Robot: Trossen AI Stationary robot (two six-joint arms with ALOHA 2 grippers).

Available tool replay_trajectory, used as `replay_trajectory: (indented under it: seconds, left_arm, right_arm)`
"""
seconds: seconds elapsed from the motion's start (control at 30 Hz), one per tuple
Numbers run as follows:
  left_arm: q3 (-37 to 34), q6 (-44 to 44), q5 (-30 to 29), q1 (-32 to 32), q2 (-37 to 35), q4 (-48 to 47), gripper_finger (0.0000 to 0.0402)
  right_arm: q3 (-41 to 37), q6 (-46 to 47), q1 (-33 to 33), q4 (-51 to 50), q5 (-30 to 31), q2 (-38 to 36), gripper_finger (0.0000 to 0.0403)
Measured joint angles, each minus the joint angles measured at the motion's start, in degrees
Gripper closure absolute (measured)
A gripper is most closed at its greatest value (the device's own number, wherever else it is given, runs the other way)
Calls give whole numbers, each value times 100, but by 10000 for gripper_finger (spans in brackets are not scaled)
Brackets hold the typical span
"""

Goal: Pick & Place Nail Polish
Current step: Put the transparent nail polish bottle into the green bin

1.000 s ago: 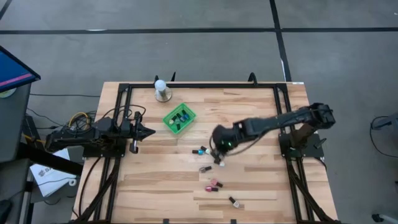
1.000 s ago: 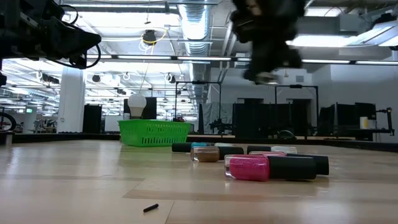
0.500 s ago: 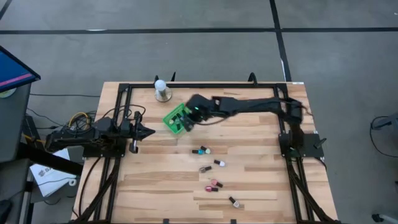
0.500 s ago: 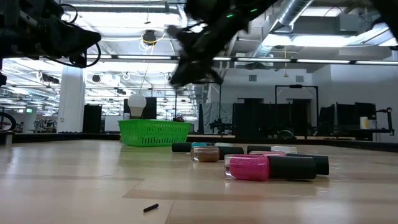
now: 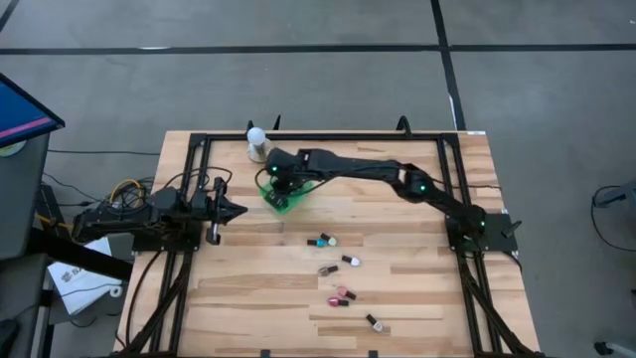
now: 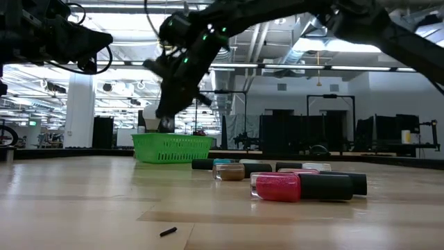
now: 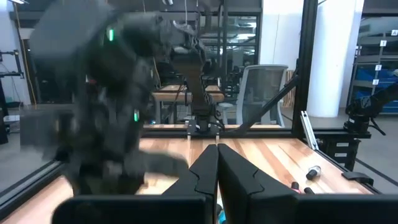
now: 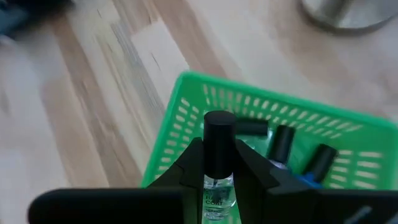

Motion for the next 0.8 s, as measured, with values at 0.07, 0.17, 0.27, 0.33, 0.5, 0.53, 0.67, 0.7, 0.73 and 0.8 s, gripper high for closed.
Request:
replay_trajectory:
  seconds: [0.07,0.17,0.27,0.33,0.5,0.53,0.67,0.7,0.73,0.8]
  left_arm:
    - [0,1,1,-1,0,1,400]
    - [-2,0,-1,0,0,3,400]
    - [-1,1,-1,0,0,10,400]
    - [-1,-1,-1,-1,0,13,400]
    - [0,1,0,-1,0,38,400]
    - [-2,-1,1,0,0,40,400]
    - [0,0,1,0,0,40,400]
    - [-1,1,0,-1,0,40,400]
    - [-1,0,-1,0,0,40,400]
    - [0,-1,1,-1,0,41,400]
  right_arm:
    - [-199,65,22,68,3,9,359]
    - [-200,104,12,13,10,76,359]
    - [-216,22,8,-111,41,105,358]
    - [-216,17,12,-98,174,105,357]
    - [-213,15,-10,-66,331,104,355]
    - [-213,15,-16,-66,334,104,355]
    - [-213,15,-30,-68,371,104,354]
    - [-213,15,-32,-66,442,104,354]
    - [-206,15,-30,-28,527,152,354]
    - [-203,28,-35,58,602,258,354]
